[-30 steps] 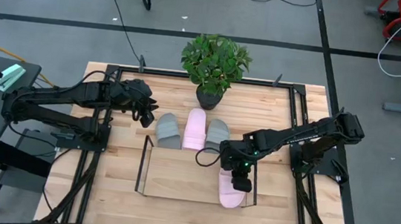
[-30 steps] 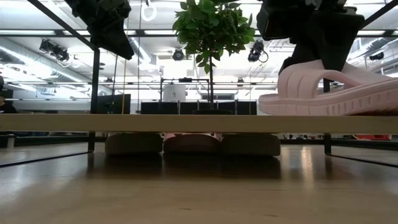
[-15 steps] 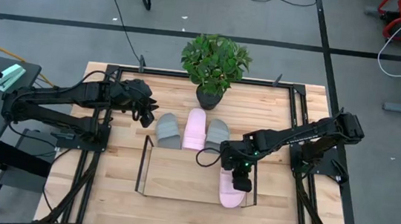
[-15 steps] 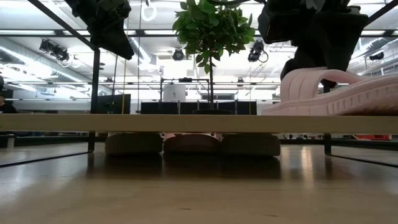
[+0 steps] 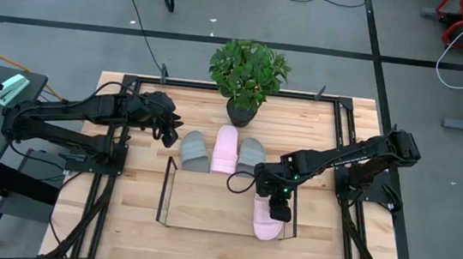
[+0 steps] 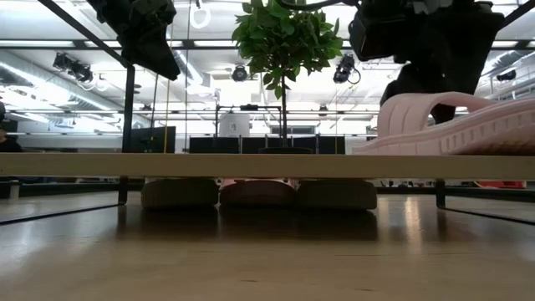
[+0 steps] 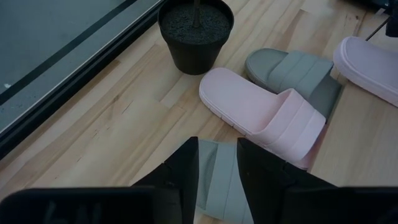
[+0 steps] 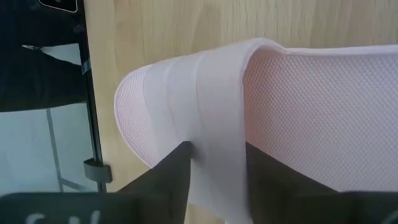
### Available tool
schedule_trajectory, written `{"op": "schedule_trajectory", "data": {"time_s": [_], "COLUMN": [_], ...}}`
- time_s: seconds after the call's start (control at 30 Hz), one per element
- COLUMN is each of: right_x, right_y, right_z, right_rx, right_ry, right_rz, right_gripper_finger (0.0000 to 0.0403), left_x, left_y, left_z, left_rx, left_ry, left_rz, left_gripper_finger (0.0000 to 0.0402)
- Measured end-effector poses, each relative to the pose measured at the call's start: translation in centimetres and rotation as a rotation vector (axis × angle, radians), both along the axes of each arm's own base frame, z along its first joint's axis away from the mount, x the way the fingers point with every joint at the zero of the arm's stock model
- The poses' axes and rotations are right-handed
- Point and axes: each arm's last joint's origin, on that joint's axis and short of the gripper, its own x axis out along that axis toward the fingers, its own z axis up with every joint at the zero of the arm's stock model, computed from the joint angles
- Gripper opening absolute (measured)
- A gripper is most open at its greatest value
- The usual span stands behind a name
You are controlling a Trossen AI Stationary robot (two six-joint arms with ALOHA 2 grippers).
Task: Pick and place slides into the shelf
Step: Put the right pink slipper on the shelf, then put the pink slipper on the shelf
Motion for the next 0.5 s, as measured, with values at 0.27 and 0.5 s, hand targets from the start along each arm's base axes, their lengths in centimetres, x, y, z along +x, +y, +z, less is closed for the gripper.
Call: {"op": "schedule_trajectory", "data": {"time_s": [0.27, 0.5], "right_x": [-0.3, -0.1], "right_y": [-0.1, -1.0], "right_z": [0.2, 1.0], "right_rx": [-0.005, -0.017], "right_ry": [0.020, 0.014], "right_rz": [-0.002, -0.026], "right_gripper_finger": [0.0186, 0.0232], "left_x": [0.0, 0.0], "left_y": [0.0, 0.0], "left_z": [0.0, 0.0], "left_rx": [0.000, 0.000], "left_ry": [0.000, 0.000], "left_rz": [0.000, 0.000], "left_gripper_finger": [0.0110, 0.0116]}}
